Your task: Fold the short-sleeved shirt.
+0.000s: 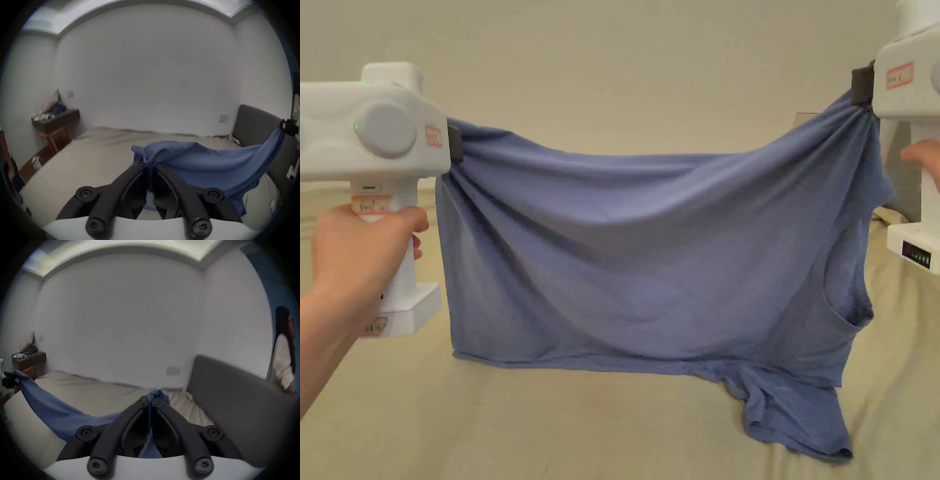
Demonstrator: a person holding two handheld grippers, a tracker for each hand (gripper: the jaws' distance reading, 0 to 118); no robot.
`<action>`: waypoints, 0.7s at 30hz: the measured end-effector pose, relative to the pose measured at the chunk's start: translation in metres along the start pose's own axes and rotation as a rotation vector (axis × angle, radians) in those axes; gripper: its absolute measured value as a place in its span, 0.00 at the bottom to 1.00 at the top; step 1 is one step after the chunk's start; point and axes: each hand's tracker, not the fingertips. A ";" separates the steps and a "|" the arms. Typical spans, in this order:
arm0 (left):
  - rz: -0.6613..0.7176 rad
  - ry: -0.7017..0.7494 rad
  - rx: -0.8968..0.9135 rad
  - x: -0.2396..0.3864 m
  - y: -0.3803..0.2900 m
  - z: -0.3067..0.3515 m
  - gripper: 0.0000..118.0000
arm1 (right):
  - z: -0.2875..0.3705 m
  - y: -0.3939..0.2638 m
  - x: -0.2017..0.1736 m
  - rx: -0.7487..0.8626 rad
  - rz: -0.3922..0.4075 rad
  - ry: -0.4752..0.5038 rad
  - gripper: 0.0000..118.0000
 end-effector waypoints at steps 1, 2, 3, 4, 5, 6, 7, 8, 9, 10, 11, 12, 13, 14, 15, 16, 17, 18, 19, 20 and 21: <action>0.001 -0.011 -0.047 0.003 -0.017 -0.007 0.02 | -0.009 -0.021 -0.003 -0.045 0.000 0.008 0.04; -0.012 -0.008 -0.082 0.005 -0.027 -0.014 0.02 | -0.018 -0.036 -0.005 -0.080 0.009 0.002 0.04; -0.015 0.001 -0.107 0.007 -0.035 -0.020 0.02 | -0.027 -0.050 -0.007 -0.124 0.013 0.009 0.04; -0.023 -0.009 -0.106 0.008 -0.040 -0.023 0.02 | -0.031 -0.063 -0.009 -0.137 0.005 0.019 0.04; -0.024 -0.003 -0.108 0.011 -0.043 -0.020 0.02 | -0.034 -0.070 -0.009 -0.144 0.002 0.017 0.04; -0.037 -0.002 -0.107 0.012 -0.044 -0.019 0.02 | -0.037 -0.077 -0.009 -0.144 -0.005 0.016 0.04; -0.040 -0.004 -0.104 0.013 -0.045 -0.018 0.02 | -0.039 -0.082 -0.008 -0.151 -0.006 0.014 0.04; -0.050 -0.006 -0.104 0.013 -0.044 -0.016 0.02 | -0.031 -0.086 -0.011 -0.156 -0.010 0.013 0.04; -0.051 -0.009 -0.099 0.014 -0.044 -0.011 0.02 | -0.029 -0.091 -0.010 -0.164 -0.015 0.018 0.04; -0.055 -0.013 -0.097 0.014 -0.045 -0.006 0.02 | -0.025 -0.096 -0.009 -0.164 -0.014 0.021 0.04; -0.058 -0.019 -0.092 0.013 -0.049 0.000 0.02 | -0.020 -0.102 -0.009 -0.163 -0.015 0.022 0.04; -0.073 -0.018 -0.080 0.013 -0.054 0.009 0.02 | -0.004 -0.109 -0.009 -0.159 -0.015 0.028 0.04; -0.089 -0.024 -0.076 0.011 -0.061 0.020 0.02 | 0.008 -0.119 -0.008 -0.150 -0.026 0.046 0.04; -0.091 -0.037 -0.059 0.009 -0.071 0.031 0.02 | 0.020 -0.128 -0.007 -0.149 -0.025 0.052 0.04; -0.124 -0.034 -0.068 0.008 -0.082 0.043 0.02 | 0.036 -0.143 -0.006 -0.143 -0.044 0.068 0.04; -0.122 -0.035 -0.060 0.006 -0.096 0.057 0.02 | 0.052 -0.157 -0.006 -0.150 -0.062 0.082 0.04; -0.122 -0.041 -0.056 0.004 -0.109 0.070 0.02 | 0.068 -0.171 -0.006 -0.165 -0.068 0.110 0.04; -0.125 -0.048 -0.063 0.001 -0.126 0.086 0.02 | 0.086 -0.190 -0.008 -0.163 -0.073 0.102 0.04; -0.105 -0.053 -0.059 -0.001 -0.144 0.101 0.02 | 0.103 -0.207 -0.010 -0.180 -0.070 0.116 0.04; -0.091 -0.064 -0.077 -0.005 -0.159 0.115 0.02 | 0.116 -0.225 -0.011 -0.188 -0.074 0.117 0.04; -0.060 -0.068 -0.083 -0.011 -0.178 0.124 0.02 | 0.133 -0.243 -0.013 -0.220 -0.067 0.129 0.04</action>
